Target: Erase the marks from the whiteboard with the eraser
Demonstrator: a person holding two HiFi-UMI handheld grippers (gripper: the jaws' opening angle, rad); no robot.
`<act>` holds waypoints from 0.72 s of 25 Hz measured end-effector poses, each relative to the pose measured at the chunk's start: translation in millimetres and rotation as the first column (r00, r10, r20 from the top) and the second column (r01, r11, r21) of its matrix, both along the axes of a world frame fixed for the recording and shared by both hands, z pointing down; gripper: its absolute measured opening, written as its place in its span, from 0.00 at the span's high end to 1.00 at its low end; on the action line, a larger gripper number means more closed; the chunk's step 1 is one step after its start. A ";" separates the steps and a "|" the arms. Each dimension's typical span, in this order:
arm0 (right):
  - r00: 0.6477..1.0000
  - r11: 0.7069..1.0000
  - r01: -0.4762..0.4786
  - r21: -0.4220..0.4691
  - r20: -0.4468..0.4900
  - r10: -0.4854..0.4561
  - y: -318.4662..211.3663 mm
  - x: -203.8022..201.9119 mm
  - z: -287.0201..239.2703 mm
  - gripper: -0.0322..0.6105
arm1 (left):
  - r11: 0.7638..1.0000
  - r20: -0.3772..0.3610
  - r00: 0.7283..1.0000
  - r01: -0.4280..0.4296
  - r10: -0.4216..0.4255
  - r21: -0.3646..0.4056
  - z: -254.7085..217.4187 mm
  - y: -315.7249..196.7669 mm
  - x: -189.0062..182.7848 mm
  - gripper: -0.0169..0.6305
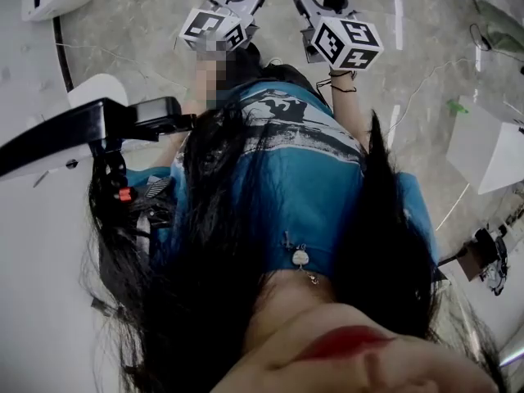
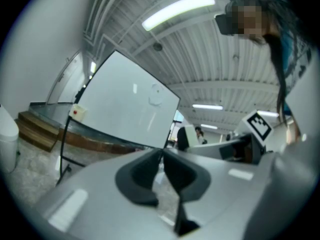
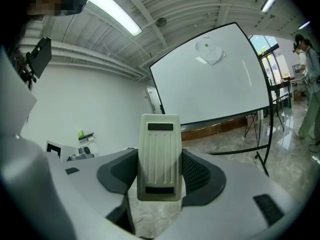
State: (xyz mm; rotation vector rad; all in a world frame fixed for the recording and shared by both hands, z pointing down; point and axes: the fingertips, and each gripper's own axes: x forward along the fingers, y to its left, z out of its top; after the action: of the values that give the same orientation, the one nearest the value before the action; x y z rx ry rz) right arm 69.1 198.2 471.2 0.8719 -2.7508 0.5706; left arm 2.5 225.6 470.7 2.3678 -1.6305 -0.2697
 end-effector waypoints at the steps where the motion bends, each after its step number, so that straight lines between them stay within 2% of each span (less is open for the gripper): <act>1: 1.000 1.000 0.001 -0.008 0.009 -0.001 1.4 1.3 0.4 0.55 | 1.000 0.003 1.000 0.003 -0.003 0.001 -0.2 1.6 1.1 0.95; 9: 1.000 1.000 0.005 -0.010 0.008 -0.005 4.1 15.1 -0.3 0.55 | 1.000 0.019 1.000 0.010 -0.011 0.008 -5.6 3.4 13.8 0.95; 18: 1.000 1.000 -0.001 -0.006 0.003 0.002 -2.6 7.3 -1.0 0.55 | 1.000 0.032 0.999 0.003 -0.003 0.015 -8.7 -4.2 4.3 0.95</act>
State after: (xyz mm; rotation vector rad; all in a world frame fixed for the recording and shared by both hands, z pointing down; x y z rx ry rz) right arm 76.4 195.6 470.3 0.8727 -2.7500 0.5799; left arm 6.8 221.5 462.0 2.3934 -1.6522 -0.2464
